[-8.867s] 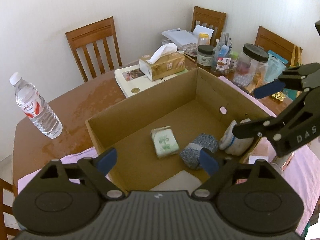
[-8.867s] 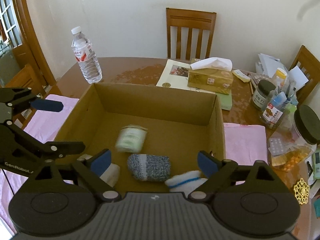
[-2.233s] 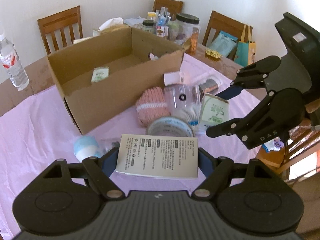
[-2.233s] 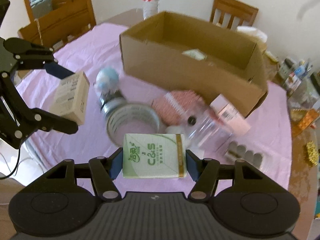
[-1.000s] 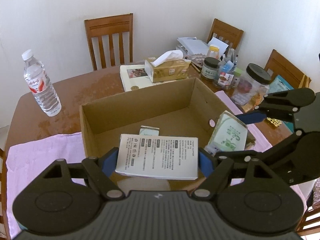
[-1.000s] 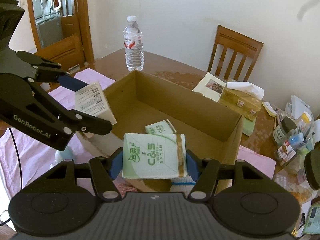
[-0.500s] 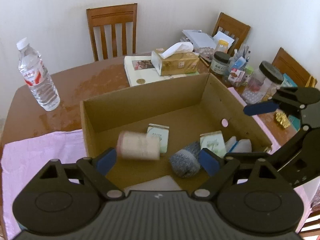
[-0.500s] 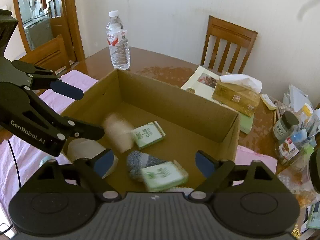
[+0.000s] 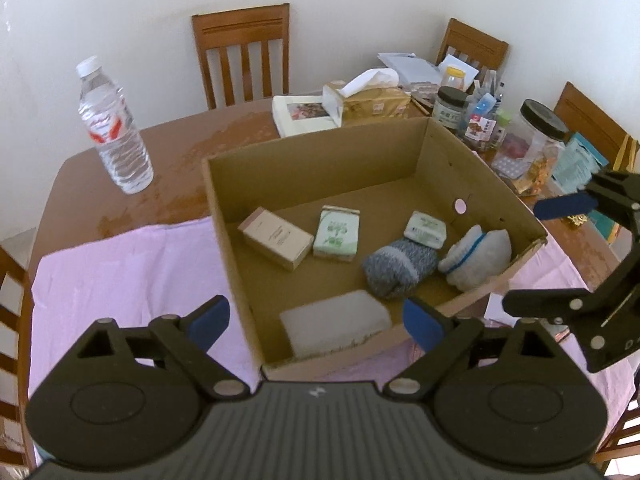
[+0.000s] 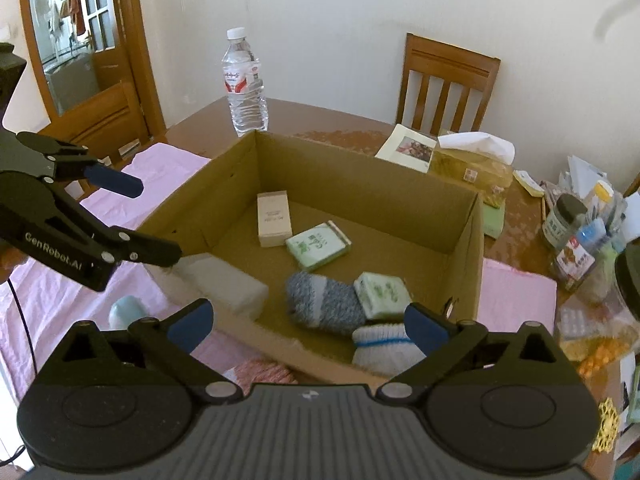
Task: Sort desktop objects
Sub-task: 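Return both tools to the items on the pink cloth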
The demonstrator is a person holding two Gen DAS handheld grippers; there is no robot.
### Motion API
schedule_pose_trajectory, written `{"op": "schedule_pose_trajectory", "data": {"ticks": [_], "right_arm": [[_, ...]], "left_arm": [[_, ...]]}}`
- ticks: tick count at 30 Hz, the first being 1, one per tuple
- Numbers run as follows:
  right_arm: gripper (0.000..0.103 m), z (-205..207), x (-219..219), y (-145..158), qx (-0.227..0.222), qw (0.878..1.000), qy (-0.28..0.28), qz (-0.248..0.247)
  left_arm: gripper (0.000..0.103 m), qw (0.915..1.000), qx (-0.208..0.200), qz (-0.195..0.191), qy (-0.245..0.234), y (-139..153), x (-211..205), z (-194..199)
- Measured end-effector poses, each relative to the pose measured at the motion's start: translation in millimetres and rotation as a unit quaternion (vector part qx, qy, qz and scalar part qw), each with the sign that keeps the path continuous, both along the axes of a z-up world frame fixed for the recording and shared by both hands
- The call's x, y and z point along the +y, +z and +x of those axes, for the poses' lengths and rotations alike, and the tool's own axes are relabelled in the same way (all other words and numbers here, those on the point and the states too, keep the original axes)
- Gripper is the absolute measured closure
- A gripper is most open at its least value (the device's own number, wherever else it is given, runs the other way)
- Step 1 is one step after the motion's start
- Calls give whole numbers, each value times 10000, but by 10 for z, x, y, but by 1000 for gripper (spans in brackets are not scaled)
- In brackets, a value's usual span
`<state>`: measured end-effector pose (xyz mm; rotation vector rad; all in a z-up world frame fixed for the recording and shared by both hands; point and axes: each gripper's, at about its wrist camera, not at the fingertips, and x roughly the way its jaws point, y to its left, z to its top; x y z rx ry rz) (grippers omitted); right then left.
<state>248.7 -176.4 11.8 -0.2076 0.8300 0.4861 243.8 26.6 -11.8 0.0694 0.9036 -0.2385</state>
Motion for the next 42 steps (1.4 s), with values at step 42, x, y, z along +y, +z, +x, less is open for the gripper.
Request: {"op": "schedule_pose_trajectory", "data": {"ticks": [42], "right_arm": [[0,-973,397,-634,665,9872,1424,273]], "left_arm": [[9,9929,736,-111,932,-652,193,-1170]]}}
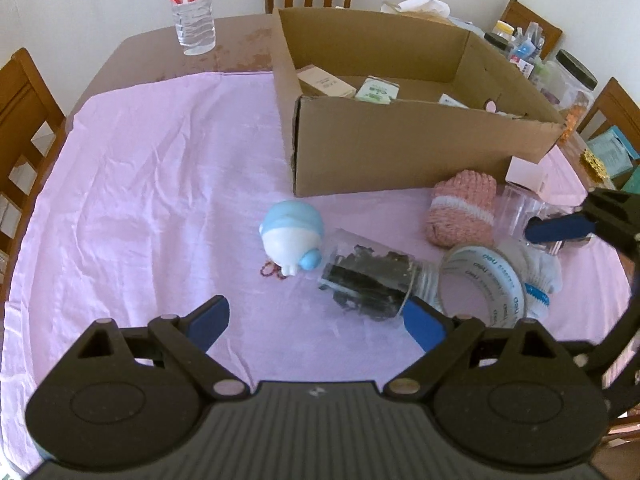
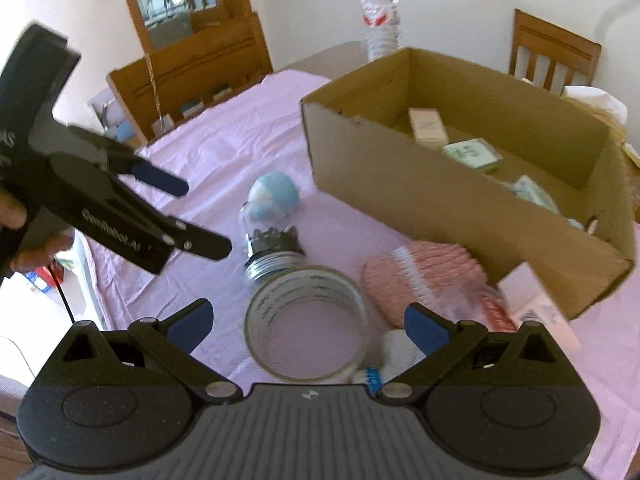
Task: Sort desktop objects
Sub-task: 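Return both tools to the items on the pink cloth, then grasp the clear jar of black clips with the left gripper while the right gripper grasps the clear tape roll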
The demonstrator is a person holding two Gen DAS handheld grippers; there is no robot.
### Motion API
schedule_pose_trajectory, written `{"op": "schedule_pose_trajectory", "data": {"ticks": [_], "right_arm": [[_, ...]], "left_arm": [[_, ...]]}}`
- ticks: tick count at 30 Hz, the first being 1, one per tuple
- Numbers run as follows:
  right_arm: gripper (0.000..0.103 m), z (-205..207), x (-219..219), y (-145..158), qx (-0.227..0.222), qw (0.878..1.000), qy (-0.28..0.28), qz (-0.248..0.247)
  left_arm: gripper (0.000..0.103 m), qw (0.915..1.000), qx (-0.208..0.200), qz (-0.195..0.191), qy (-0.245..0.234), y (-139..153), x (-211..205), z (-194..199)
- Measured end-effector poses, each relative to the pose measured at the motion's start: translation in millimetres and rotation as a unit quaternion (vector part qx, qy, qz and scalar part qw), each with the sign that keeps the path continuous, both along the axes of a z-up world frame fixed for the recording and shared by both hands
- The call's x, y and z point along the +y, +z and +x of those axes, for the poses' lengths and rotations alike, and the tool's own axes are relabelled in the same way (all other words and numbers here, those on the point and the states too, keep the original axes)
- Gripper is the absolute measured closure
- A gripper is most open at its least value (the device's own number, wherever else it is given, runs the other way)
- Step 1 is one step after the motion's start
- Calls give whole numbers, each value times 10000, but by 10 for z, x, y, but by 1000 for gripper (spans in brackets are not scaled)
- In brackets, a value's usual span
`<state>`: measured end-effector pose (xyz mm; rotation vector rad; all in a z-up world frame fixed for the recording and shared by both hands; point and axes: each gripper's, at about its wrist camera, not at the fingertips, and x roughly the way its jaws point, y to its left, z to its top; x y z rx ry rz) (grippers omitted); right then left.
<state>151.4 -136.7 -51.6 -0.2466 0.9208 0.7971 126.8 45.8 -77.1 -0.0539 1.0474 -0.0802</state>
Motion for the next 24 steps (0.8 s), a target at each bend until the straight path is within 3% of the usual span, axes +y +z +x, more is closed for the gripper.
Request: {"op": "schedule_pose_trajectory", "data": {"ticks": [9,24], "right_arm": [[0,107,276,-234,-42,9988,109,-466],[0,43,384,-339,186,9981,134,-571]], "left_arm": [[9,9998,31,-157,-125,-34,135,-30],[9,9976,-68,-355,-587,-21,146,-21]]}}
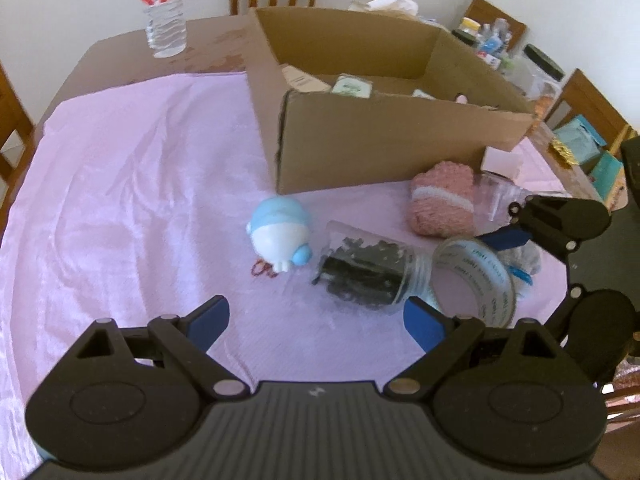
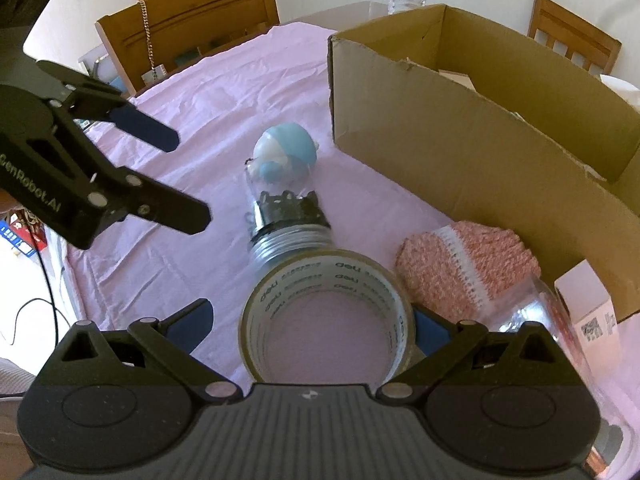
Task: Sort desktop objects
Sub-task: 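Grasp the clear jar of black clips with the left gripper while the right gripper grasps the clear tape roll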
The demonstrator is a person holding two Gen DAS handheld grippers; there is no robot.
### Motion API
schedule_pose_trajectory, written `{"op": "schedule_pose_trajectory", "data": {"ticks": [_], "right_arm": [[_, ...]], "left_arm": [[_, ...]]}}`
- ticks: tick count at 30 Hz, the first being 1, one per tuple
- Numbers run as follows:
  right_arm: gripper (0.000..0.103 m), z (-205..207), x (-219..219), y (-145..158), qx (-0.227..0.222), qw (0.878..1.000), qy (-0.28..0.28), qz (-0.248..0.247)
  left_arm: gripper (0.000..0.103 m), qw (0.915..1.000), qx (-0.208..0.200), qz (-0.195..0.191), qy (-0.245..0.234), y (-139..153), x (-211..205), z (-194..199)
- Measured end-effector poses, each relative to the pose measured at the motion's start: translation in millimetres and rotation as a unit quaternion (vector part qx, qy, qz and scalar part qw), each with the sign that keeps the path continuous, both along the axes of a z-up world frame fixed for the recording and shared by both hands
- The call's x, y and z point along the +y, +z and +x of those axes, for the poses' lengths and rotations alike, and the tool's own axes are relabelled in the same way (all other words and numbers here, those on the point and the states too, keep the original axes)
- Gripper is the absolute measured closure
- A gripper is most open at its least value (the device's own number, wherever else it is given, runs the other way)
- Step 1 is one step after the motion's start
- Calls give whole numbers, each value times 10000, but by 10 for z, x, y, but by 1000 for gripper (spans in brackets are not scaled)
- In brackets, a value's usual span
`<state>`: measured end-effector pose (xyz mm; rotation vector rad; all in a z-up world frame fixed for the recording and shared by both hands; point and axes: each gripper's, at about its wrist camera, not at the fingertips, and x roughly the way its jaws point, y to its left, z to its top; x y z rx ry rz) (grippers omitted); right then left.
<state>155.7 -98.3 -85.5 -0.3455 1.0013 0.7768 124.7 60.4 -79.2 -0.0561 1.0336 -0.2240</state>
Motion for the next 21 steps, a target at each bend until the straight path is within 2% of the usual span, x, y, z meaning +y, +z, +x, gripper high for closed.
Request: {"op": "schedule_pose_trajectory", "data": {"ticks": [4,13,21], "right_arm": [[0,-67,-19,3,42,10000,3,9],[0,-167,-65,8,171,9996,-169,116],[0,-239,-142,-40,308,9986,-401,132]], "left_arm": [[9,9996,-40,1,-268,14,-69,30],[9,9962,-183,316,-791,-53,-300,127],[9,9948,-347,361,-887,-136,-403,255]]}}
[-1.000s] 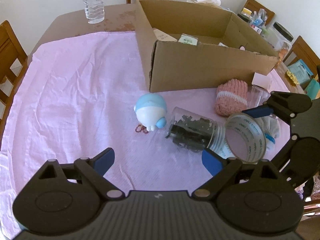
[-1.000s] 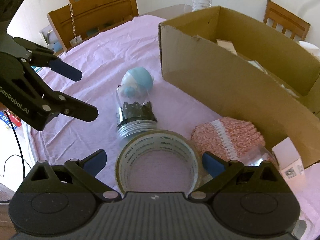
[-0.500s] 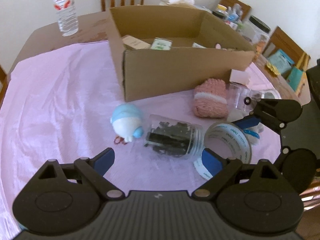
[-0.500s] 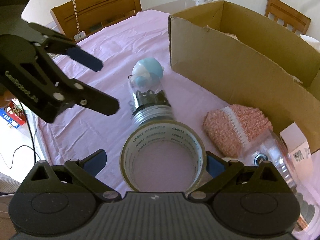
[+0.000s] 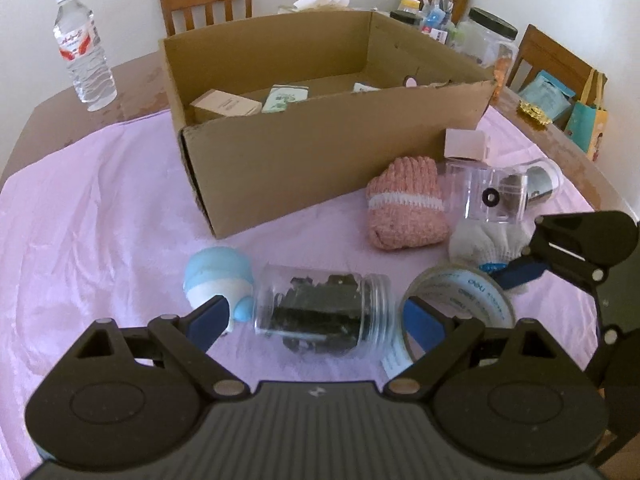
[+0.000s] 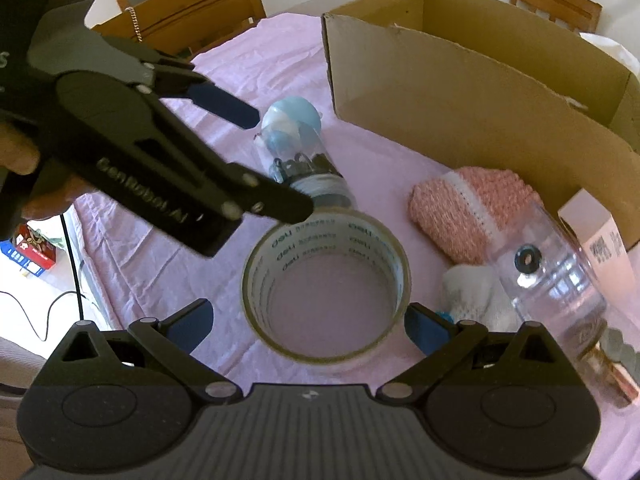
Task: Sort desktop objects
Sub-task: 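Grasp the clear jar of black clips with the left gripper while the right gripper grasps the clear tape roll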
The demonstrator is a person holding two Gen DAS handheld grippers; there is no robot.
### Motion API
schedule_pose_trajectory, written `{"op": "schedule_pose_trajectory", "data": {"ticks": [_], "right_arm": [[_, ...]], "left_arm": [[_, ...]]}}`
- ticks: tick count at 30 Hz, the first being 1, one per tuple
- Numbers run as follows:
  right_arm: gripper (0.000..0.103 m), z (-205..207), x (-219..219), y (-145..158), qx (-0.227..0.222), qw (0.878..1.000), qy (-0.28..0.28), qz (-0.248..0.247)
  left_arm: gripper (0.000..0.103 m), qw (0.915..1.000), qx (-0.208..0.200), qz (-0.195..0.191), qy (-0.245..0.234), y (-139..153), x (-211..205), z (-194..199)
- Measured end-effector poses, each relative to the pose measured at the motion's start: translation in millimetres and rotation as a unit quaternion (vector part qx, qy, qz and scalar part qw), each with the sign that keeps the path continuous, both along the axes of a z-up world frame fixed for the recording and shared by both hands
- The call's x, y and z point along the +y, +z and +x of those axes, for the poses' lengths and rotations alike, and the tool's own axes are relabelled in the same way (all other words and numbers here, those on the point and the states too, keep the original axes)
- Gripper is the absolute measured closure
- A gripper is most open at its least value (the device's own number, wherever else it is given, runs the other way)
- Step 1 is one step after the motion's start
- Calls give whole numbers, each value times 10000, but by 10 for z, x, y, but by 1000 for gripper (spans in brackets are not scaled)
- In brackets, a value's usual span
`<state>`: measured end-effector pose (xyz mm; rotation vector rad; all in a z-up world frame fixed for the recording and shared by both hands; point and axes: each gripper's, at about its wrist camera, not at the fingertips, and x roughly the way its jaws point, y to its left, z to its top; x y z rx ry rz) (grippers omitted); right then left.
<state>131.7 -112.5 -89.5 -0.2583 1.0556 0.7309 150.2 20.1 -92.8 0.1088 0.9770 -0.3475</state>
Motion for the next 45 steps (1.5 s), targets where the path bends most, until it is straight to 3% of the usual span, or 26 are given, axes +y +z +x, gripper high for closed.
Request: {"op": "schedule_pose_trajectory", "data": {"ticks": [6,12,29,33,45], "right_arm": [[0,-7,-25,8,28,10000,-73,40],[0,12,7,19,-9,10000,-50,38],[4,97,191,-92,-394,9984,171,-381],[9,102,186,-85,-417,9982,129,-419],[12,90,258,-144,-437,9979,74,-480]], "left_arm": [[9,10000,30,-95,-4,-23,90,48],[9,9999,38,156,50,-74,172,57],[12,9931,-612,640,-763,-131,-110,31],[27,9922,-670,626,-849,-112,-140,8],[26,9935,-652,331,-877,-147,-211,154]]}}
